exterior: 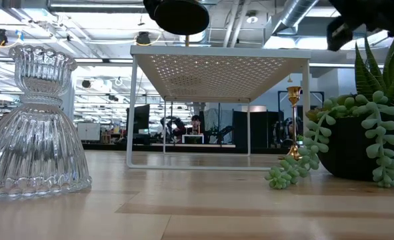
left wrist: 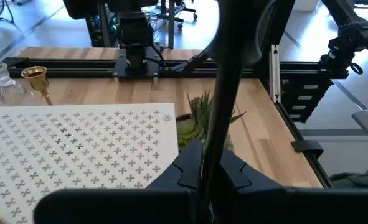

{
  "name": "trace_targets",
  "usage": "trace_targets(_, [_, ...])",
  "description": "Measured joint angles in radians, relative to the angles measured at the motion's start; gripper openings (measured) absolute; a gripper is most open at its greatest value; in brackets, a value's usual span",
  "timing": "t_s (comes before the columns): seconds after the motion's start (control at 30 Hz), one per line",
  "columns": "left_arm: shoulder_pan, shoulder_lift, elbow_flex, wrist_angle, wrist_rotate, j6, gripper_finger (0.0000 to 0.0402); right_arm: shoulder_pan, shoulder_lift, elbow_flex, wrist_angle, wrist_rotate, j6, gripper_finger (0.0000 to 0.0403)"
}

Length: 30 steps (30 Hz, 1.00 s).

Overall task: Pick & Place candle stick holders
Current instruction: Put the black candle holder on the shelf

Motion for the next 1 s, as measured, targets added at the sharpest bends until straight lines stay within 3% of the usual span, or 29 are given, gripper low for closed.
trace_targets(0.47, [0.0,0.0,0.0,-0.003,0.0,0.0,0.0009,0.035,0.537,0.273,0.064,0.002,-0.177,0.0])
trace_targets(0.6, [0.0,0.0,0.0,-0.008,0.0,0.0,0.0009,0.034,0.63,0.325,0.067,0.002,-0.235,0.0])
trace_targets(1.0, [0.0,-0.001,0.0,-0.01,0.0,0.0,0.0009,-0.006,0.839,0.501,0.124,0.003,-0.197,0.001])
